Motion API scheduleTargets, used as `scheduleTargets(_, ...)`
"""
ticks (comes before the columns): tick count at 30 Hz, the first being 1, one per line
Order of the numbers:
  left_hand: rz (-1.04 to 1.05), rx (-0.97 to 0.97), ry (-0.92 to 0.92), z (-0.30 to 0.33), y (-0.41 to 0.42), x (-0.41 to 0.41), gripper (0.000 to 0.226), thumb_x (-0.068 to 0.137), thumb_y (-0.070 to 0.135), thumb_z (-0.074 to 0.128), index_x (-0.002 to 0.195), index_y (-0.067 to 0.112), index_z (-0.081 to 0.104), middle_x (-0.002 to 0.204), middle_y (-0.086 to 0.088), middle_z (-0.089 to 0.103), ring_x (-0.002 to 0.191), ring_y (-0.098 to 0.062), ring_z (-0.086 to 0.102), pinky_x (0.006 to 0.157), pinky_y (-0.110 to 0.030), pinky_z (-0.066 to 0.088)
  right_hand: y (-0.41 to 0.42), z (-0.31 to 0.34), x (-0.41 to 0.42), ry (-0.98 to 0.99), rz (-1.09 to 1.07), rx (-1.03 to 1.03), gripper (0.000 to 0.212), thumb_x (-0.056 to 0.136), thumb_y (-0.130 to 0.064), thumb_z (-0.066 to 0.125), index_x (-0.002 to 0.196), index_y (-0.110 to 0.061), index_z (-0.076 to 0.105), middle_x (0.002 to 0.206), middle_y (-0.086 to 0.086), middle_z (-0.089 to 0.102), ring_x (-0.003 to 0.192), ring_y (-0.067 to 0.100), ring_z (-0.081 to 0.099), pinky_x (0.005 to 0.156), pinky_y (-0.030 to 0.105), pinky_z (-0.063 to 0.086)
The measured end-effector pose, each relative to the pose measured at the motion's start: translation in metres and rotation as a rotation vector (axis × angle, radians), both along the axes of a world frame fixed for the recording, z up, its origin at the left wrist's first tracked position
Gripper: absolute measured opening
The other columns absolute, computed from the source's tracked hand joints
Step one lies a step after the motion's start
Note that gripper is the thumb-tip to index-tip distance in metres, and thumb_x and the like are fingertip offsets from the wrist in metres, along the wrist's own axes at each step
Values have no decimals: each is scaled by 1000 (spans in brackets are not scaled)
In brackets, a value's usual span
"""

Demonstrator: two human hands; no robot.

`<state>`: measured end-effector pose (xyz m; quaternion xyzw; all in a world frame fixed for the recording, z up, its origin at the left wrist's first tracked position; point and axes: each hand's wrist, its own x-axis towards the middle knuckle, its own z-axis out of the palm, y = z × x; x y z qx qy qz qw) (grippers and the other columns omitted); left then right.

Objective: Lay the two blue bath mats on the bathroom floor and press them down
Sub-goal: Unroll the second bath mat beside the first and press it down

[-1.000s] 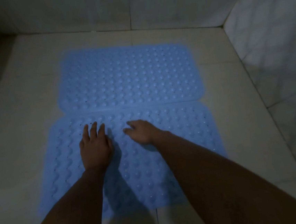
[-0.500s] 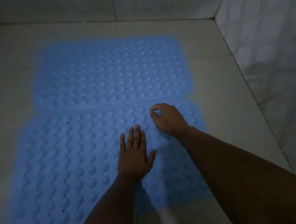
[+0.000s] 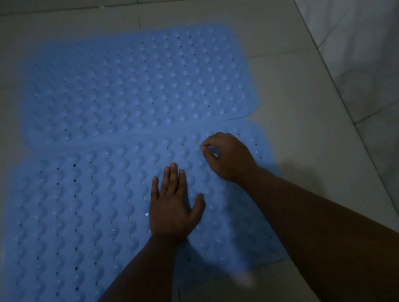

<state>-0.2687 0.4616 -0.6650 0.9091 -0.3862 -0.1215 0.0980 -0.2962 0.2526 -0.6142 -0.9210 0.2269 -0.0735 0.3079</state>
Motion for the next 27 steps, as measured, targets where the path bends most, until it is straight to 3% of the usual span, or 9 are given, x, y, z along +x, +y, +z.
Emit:
scheduleTargets(2, 17, -7, -10, 11, -7, 11, 65, 97, 51, 36, 148, 14, 49, 163, -12, 36, 148, -27, 38, 120, -48, 31, -4, 15, -1, 57, 6, 19, 26, 88, -38, 51, 91, -22, 72, 93, 0, 72, 88, 26, 66, 78, 39, 55)
scheduleTargets(4, 50, 42, -54, 29, -18, 31, 47, 92, 44, 37, 117, 18, 68, 131, -10, 67, 106, -31, 70, 92, -41, 50, -6, 27, -5, 85, -3, 12, 25, 87, -37, 51, 89, -21, 70, 90, -1, 72, 85, 25, 67, 75, 38, 56)
scheduleTargets(5, 56, 73, -63, 42, -22, 41, 43, 90, 44, 36, 102, 19, 69, 110, -8, 74, 88, -33, 72, 82, -39, 51, -2, 32, -8, 94, -4, -6, 27, 87, -37, 50, 89, -20, 70, 90, 0, 72, 85, 26, 68, 75, 38, 55)
scheduleTargets(7, 37, 65, -87, 56, -24, 56, 39, 88, 42, 38, 89, 18, 68, 87, -7, 73, 79, -33, 69, 75, -38, 50, 15, 33, -15, 138, 1, -53, 32, 90, -38, 46, 95, -19, 71, 97, 3, 72, 92, 30, 67, 80, 39, 55)
scheduleTargets(10, 44, -35, -137, 53, -13, 56, 39, 86, 37, 47, 106, 15, 72, 104, -9, 74, 105, -34, 67, 83, -43, 51, 50, 6, -31, 147, 41, -148, 45, 96, -39, 39, 122, -16, 67, 124, 11, 67, 120, 34, 60, 99, 47, 51)
scheduleTargets(12, 45, -53, -164, 44, -5, 45, 47, 87, 36, 52, 126, 13, 67, 129, -10, 67, 129, -35, 56, 94, -48, 48, 73, -20, -43, 229, 90, -197, 59, 99, -43, 34, 145, -9, 48, 154, 15, 43, 147, 34, 35, 117, 53, 33)
scheduleTargets(14, 34, -60, -207, 35, -1, 37, 53, 89, 36, 51, 137, 13, 60, 144, -10, 58, 142, -35, 44, 102, -50, 44, 89, -37, -52, 316, 105, -265, 71, 97, -49, 30, 155, -8, 29, 167, 15, 14, 155, 32, 9, 124, 56, 13)
scheduleTargets(18, 49, -77, -227, 24, 1, 35, 58, 94, 36, 48, 147, 12, 50, 155, -14, 47, 149, -37, 33, 108, -53, 40, 96, -48, -57, 319, 103, -367, 81, 97, -58, 27, 159, -7, 15, 168, 16, -2, 156, 29, -6, 124, 57, 4)
scheduleTargets(27, 75, -102, -198, 13, -2, 54, 57, 100, 38, 41, 151, 14, 45, 165, -13, 32, 155, -37, 21, 110, -58, 36, 96, -44, -59, 314, 73, -362, 84, 100, -66, 24, 160, -9, 11, 169, 12, -7, 156, 24, -10, 124, 56, 5)
